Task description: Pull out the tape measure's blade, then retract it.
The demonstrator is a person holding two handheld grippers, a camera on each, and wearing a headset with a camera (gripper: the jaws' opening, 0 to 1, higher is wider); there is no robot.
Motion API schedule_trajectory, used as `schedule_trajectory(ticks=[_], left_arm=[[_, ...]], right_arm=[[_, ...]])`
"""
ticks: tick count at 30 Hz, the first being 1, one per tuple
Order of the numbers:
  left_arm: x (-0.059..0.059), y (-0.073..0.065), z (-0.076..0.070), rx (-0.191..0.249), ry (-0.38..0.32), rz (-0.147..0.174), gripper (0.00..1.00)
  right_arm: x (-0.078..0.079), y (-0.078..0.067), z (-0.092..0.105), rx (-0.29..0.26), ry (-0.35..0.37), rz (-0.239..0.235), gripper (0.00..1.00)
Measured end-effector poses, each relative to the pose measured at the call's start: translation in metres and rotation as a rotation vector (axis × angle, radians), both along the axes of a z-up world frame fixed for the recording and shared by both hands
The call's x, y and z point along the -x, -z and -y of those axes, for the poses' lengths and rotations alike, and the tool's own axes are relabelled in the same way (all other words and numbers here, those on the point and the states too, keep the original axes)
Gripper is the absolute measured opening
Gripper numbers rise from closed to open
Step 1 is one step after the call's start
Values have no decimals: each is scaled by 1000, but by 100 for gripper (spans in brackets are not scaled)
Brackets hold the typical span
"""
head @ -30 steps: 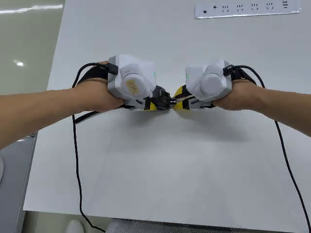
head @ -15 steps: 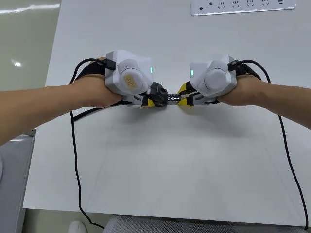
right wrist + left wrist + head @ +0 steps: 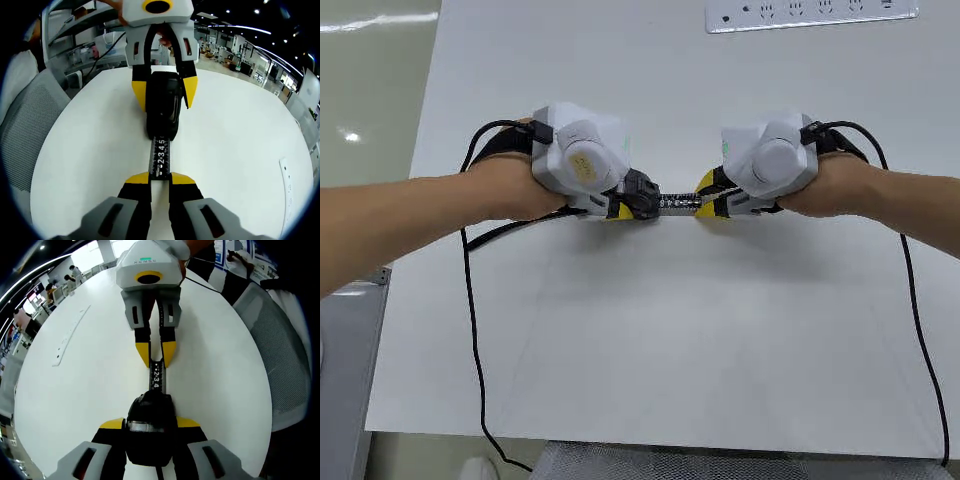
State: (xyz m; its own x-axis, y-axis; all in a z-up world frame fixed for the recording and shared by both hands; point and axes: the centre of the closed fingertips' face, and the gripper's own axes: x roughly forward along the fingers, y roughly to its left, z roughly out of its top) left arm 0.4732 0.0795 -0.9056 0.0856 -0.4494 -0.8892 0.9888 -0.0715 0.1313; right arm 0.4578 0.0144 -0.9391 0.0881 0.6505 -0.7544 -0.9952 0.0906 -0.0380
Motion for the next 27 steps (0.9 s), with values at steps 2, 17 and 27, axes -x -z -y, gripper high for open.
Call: schedule_trajectory(ticks=[2, 17, 27], left_arm=[[0, 0, 0, 0, -1, -1, 32], [0, 0, 0, -5, -2, -3, 32], [0, 0, 0, -7, -2, -3, 32]], right_arm=[[1, -2, 3, 2, 1, 0, 11], [6, -3, 27, 21, 20, -5, 11], [7, -4, 44, 28, 34, -4, 11]])
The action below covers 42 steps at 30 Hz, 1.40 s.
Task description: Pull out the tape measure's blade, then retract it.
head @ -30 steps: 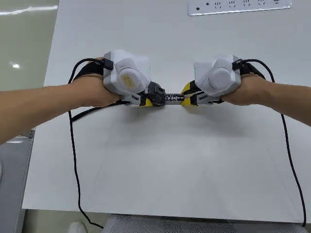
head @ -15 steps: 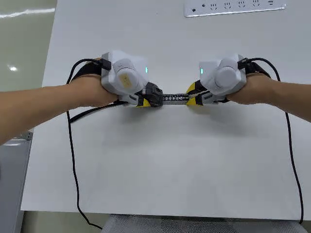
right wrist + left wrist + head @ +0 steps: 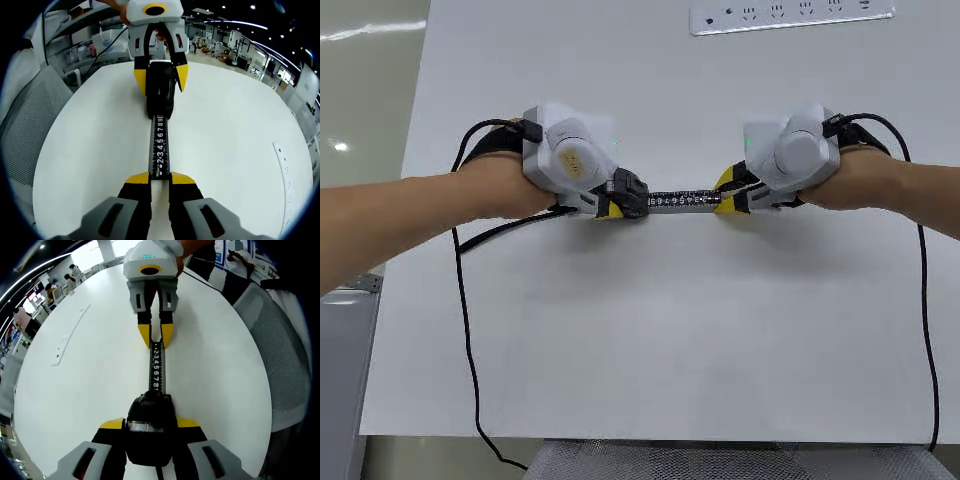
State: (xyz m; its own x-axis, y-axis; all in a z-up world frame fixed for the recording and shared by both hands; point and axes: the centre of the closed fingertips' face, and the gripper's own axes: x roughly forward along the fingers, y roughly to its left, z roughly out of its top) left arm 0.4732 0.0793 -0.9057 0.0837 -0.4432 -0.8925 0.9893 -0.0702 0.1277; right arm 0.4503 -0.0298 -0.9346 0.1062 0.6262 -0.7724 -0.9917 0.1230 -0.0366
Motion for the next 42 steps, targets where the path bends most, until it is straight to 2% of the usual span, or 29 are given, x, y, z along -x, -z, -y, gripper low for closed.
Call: schedule_trajectory(ticks=[12, 18, 22, 35, 36, 42], left_arm=[[0, 1, 0, -4, 1, -1, 32], [0, 0, 0, -4, 2, -1, 32], [0, 0, 1, -8, 6, -1, 32], [0, 0, 1, -10, 8, -2, 32], [0, 0, 1, -11, 6, -3, 32], [0, 1, 1, -13, 4, -5, 32]], right_arm=[[4, 2, 22, 24, 11, -7, 11], [4, 2, 24, 25, 11, -6, 11], [5, 4, 36, 37, 20, -8, 11], [5, 6, 43, 48, 29, -9, 11], [5, 7, 49, 57, 35, -9, 11], [5, 8, 57, 70, 45, -11, 11]])
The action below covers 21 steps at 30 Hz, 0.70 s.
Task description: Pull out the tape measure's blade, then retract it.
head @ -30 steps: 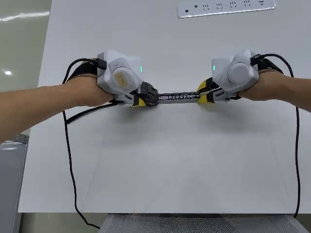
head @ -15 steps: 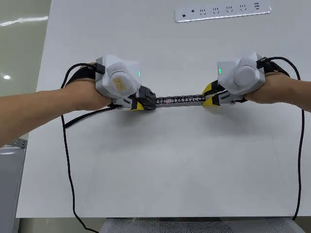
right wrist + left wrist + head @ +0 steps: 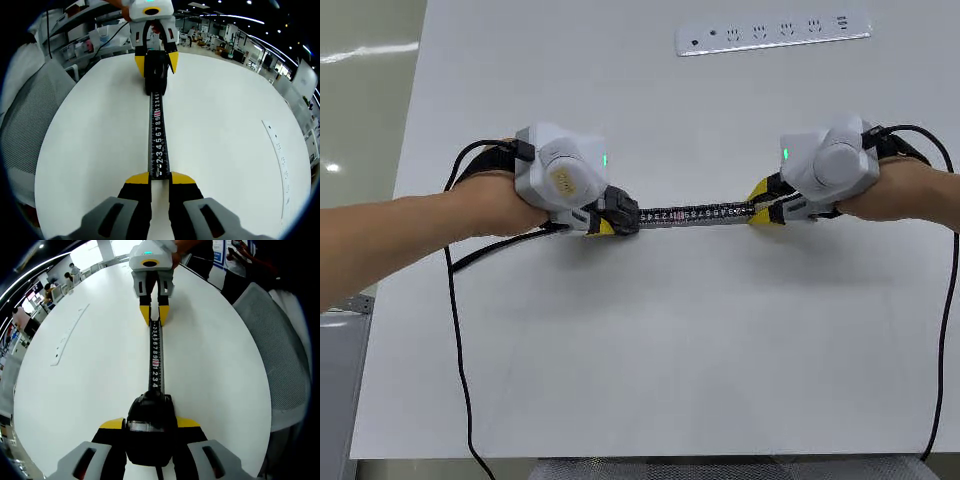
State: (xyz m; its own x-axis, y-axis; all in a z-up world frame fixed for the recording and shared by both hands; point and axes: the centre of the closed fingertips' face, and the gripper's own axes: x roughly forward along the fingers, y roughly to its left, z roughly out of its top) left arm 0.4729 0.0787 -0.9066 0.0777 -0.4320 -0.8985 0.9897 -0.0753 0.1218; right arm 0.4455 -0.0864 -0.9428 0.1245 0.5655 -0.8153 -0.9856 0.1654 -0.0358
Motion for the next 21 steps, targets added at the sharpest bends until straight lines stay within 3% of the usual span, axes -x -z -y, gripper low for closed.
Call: schedule_trajectory(ticks=[21], left_arm=[[0, 0, 2, -2, 2, -1, 32]], right_arm=[[2, -4, 27, 17, 17, -7, 11]])
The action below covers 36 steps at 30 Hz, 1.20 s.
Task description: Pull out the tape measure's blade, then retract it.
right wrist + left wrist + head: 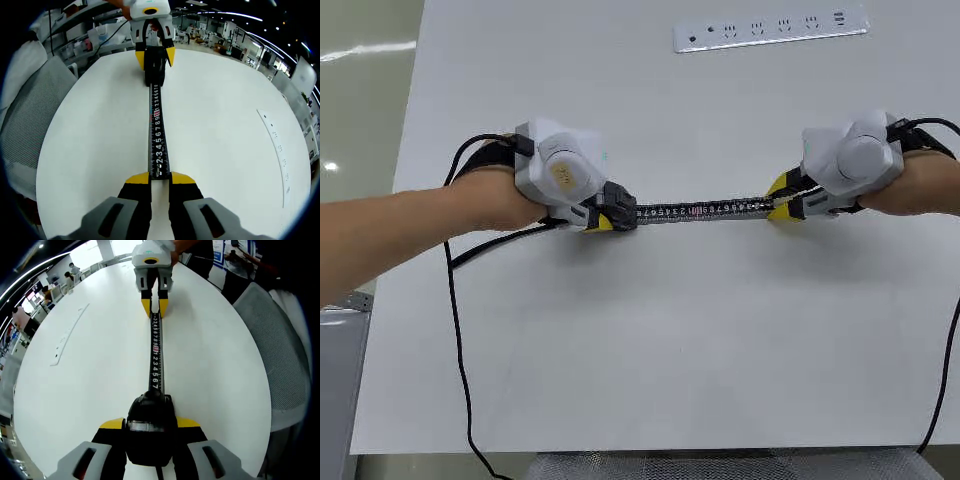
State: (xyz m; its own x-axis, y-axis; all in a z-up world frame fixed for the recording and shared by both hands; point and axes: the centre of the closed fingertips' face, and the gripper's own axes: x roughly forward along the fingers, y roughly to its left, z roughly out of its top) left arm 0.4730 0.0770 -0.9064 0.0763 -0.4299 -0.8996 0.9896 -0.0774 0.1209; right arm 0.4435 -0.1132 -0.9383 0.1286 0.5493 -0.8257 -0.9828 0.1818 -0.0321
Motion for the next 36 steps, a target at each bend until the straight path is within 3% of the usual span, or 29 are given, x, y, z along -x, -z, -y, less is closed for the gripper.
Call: schedule_trajectory(ticks=[17, 36], left_arm=[[1, 0, -1, -6, 0, -1, 32], [-1, 1, 0, -13, 1, -4, 32]], right_arm=[[7, -5, 22, 9, 8, -4, 11], [10, 0, 42, 16, 26, -15, 11]])
